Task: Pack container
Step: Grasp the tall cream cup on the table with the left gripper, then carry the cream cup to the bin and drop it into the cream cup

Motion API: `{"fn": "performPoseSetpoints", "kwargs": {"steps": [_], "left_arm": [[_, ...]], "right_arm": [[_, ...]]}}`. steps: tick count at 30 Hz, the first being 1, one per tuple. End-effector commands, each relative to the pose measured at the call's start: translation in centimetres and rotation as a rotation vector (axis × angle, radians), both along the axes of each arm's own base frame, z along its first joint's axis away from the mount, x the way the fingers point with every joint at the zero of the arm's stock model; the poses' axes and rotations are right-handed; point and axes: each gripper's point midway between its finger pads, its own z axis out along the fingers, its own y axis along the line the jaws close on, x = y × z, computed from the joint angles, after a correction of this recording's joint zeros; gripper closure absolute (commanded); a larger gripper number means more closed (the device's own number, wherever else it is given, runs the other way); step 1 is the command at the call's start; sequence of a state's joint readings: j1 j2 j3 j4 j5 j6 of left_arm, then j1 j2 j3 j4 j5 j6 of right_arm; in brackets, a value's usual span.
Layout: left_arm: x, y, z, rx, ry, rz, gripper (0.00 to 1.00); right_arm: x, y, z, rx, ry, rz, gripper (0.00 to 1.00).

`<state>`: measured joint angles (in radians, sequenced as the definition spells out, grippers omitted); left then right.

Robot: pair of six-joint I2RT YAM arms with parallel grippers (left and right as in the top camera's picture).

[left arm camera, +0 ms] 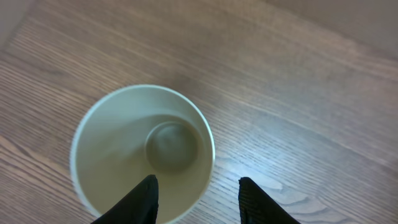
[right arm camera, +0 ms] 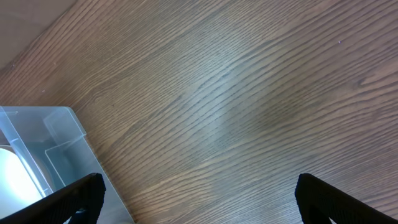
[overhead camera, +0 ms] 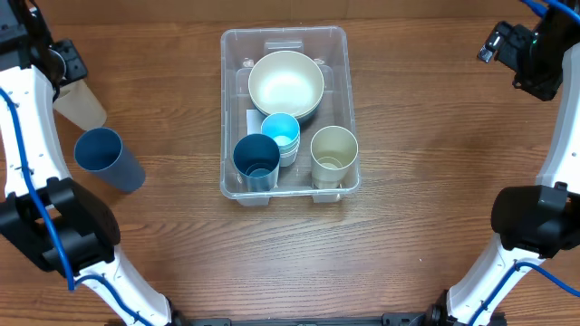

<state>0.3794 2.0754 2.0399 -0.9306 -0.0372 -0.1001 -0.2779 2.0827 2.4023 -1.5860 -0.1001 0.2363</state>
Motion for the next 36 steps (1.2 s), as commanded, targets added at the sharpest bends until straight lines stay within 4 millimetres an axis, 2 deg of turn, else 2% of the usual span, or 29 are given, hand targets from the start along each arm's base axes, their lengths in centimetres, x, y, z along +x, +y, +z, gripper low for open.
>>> {"fn": "performPoseSetpoints", "kwargs": {"steps": [1, 2, 5, 8, 9, 14, 17, 19, 21, 22, 25, 26, 29, 30, 31, 33, 36], "left_arm": [[0.8, -0.5, -3.0, -0.024, 0.049, -0.033, 0.59], [1.0, -0.5, -4.3, -0.036, 0.070, -0.036, 0.59], [1.2, -0.6, -6.0, -0.056, 0.097, -0.041, 0.62], [1.2, -0.6, -6.5, -0.058, 0.104, -0.041, 0.90], [1.3, -0.6, -6.5, -0.058, 0.102, -0.040, 0.96], [1.3, -0.7, -6.0, -0.068, 0.096, -0.029, 0.96], [1.6, -1.7, -2.8, -0.069, 0.055, -0.047, 0.96], [2.0, -2.9, 1.2, -0.055, -0.007, -0.076, 0.96], [2.0, -5.1, 7.0, -0.022, -0.098, -0.117, 0.96], [1.9, -6.1, 9.2, -0.010, -0.134, -0.139, 0.96], [0.5, -12.0, 17.5, 0.017, -0.291, -0.290, 0.96], [-0.4, -14.9, 20.2, 0.027, -0.346, -0.371, 0.96], [-2.8, -22.2, 24.3, 0.010, -0.440, -0.562, 0.96], [-5.0, -27.6, 26.0, 0.009, -0.473, -0.703, 0.96], [-7.4, -32.6, 26.6, 0.008, -0.479, -0.845, 0.96], [-10.1, -37.1, 26.4, 0.001, -0.460, -0.979, 0.96], [-14.2, -42.5, 24.9, -0.008, -0.384, -1.145, 0.96]], "right_arm": [[-0.1, 0.0, 1.8, -0.013, -0.049, -0.006, 0.00], [-0.1, 0.0, 1.8, -0.013, -0.050, -0.006, 0.00], [-0.1, 0.0, 1.8, -0.013, -0.050, -0.006, 0.00], [-0.1, 0.0, 1.8, -0.013, -0.050, -0.006, 0.00], [-0.1, 0.0, 1.8, -0.013, -0.050, -0.006, 0.00], [-0.1, 0.0, 1.8, -0.013, -0.050, -0.005, 0.00], [-0.1, 0.0, 1.8, -0.013, -0.050, -0.006, 0.00], [-0.1, 0.0, 1.8, -0.013, -0.050, -0.006, 0.00], [-0.1, 0.0, 1.8, -0.013, -0.050, -0.005, 0.00], [-0.1, 0.0, 1.8, -0.013, -0.050, -0.006, 0.00], [-0.1, 0.0, 1.8, -0.013, -0.050, -0.006, 0.00], [-0.1, 0.0, 1.8, -0.013, -0.050, -0.006, 0.00], [-0.1, 0.0, 1.8, -0.013, -0.050, -0.006, 0.00], [-0.1, 0.0, 1.8, -0.013, -0.050, -0.006, 0.00], [-0.1, 0.0, 1.8, -0.013, -0.050, -0.006, 0.00], [-0.1, 0.0, 1.8, -0.013, -0.050, -0.006, 0.00], [-0.1, 0.0, 1.8, -0.013, -0.050, -0.006, 0.00]]}}
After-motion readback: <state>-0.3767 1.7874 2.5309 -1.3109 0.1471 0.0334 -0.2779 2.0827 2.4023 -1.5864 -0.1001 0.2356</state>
